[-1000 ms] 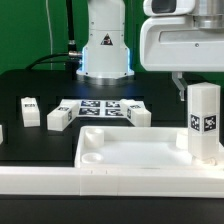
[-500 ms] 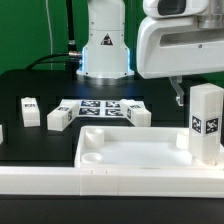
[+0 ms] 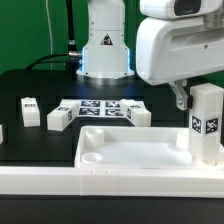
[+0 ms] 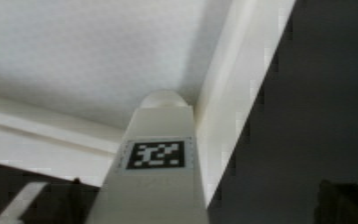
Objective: Assemble desk
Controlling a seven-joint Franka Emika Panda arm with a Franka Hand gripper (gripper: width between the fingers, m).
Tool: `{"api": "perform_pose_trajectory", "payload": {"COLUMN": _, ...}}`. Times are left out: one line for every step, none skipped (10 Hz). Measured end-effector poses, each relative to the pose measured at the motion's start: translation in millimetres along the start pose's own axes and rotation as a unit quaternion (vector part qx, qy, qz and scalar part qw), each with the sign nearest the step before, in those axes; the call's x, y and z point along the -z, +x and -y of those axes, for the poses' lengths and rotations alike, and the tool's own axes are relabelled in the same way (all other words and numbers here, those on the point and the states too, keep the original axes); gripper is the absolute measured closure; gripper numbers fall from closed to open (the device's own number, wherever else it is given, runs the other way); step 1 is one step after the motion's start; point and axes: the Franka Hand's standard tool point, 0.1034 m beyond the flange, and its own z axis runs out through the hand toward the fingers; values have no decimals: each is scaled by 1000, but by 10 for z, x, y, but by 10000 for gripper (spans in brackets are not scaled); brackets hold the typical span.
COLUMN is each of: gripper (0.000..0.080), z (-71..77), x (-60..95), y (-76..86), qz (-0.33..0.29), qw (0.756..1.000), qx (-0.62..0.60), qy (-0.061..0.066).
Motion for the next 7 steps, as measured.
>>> {"api": "perform_pose_trajectory", "payload": {"gripper": 150, "z": -7, "x": 1, "y": -1, "qz": 0, "qw": 1000, "qx": -5, "qy": 0}}
{"api": "perform_pose_trajectory", "payload": {"gripper": 272, "z": -6, "x": -1, "y": -2, "qz": 0, "qw": 1000, "qx": -5, "qy": 0}}
{"api": "perform_pose_trajectory", "payload": {"gripper": 410, "z": -6, "x": -1, "y": -2, "qz": 0, "qw": 1000, "qx": -5, "qy": 0}}
{"api": "perform_pose_trajectory", "payload": {"gripper": 505, "z": -33, "x": 3, "y": -3, "qz": -1, "qw": 1000, "qx": -5, "qy": -3}}
{"api": "perform_pose_trajectory", "payload": {"gripper": 505, "z": -36, "x": 2, "y": -4, "qz": -1, "qw": 1000, "qx": -6, "qy": -2}}
{"api": "perform_pose_trajectory", "payload": {"gripper": 506, "z": -39, "x": 3, "y": -5, "qz": -1, "qw": 1000, "qx": -6, "qy": -2}}
{"api": "perform_pose_trajectory", "payload": {"gripper": 506, "z": -39, "x": 3, "y": -5, "qz": -1, "qw": 1000, "qx": -6, "qy": -2}}
